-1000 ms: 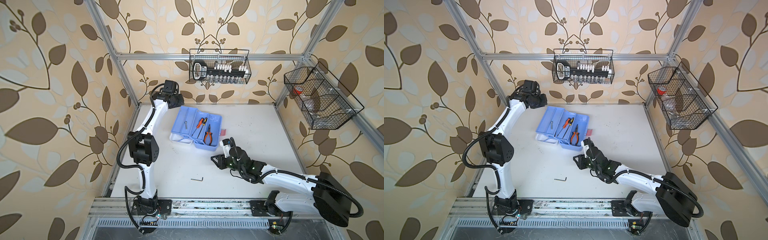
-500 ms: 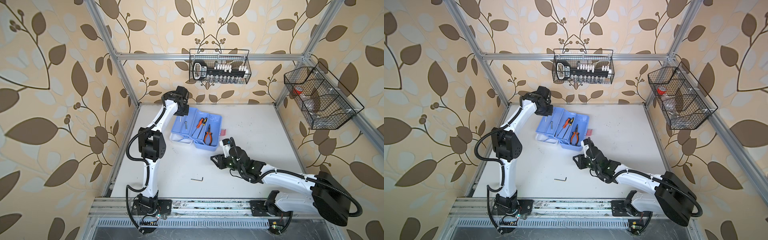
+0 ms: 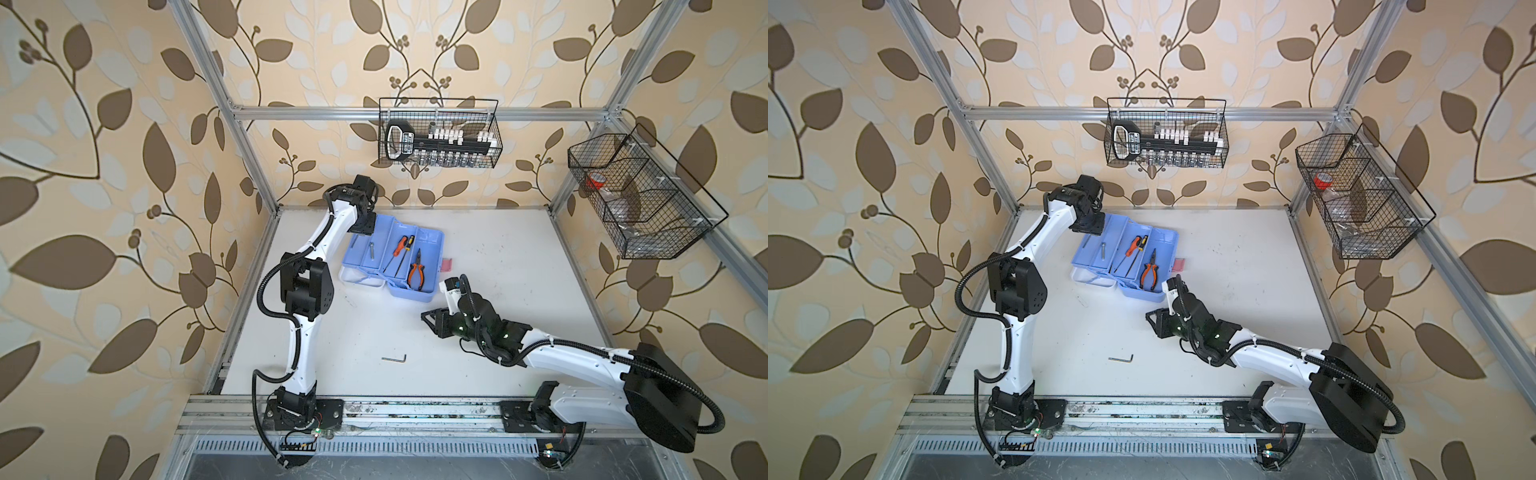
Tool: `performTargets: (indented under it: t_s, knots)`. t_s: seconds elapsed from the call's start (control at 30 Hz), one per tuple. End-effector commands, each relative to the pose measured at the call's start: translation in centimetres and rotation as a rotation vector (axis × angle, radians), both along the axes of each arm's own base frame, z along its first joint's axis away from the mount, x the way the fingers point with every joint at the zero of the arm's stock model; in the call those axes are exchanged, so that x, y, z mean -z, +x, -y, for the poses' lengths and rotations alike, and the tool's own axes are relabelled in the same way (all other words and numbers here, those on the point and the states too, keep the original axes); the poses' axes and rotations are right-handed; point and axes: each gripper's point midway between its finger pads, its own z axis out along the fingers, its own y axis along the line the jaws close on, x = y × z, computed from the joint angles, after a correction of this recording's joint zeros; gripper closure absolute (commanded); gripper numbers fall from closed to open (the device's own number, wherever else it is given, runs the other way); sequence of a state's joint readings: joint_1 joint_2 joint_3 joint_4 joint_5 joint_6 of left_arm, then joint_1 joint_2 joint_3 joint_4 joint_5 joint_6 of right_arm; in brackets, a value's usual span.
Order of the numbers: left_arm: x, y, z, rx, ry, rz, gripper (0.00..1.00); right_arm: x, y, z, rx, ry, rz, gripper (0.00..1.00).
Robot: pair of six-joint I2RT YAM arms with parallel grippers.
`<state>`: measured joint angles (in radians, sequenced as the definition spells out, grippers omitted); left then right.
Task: Pack the tool kit
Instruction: 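Carry silver key with left gripper into upper tray while right gripper moves away, then lower right gripper onto the copper hex key and close on it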
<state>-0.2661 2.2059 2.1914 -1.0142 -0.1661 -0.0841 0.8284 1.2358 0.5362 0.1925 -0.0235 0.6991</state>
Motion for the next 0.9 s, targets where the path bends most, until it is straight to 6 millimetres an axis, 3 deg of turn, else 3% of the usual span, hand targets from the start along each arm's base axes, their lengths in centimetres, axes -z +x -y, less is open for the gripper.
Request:
performTargets:
  t_s: [0.0,0.2,0.4,0.53,0.67,0.87]
  knots:
    - [-4.9,-0.6,1.3,-0.012,-0.045,0.105,0.60,0.4,-0.5,-0.1,-0.016,-0.013,0.000,0.63]
    - [-10.4,-3.8,1.5,-0.138,-0.173,0.218,0.63,0.3,-3.6,-2.3,-0.158,-0.276,0.142,0.62]
    - [-12.0,-9.6,-0.4,-0.286,-0.303,0.263,0.61,1.8,-8.7,-6.1,-0.431,-0.526,0.268,0.52]
    - [-12.3,-13.7,-1.5,-0.365,-0.451,0.334,0.57,3.6,-10.9,-7.6,-0.530,-0.708,0.309,0.46]
    - [-10.0,-18.0,-2.9,-0.413,-0.521,0.315,0.56,5.7,-11.9,-8.6,-0.595,-0.802,0.282,0.45]
    - [-5.9,-23.3,-4.6,-0.427,-0.506,0.234,0.56,7.7,-10.8,-8.7,-0.650,-0.961,0.248,0.46]
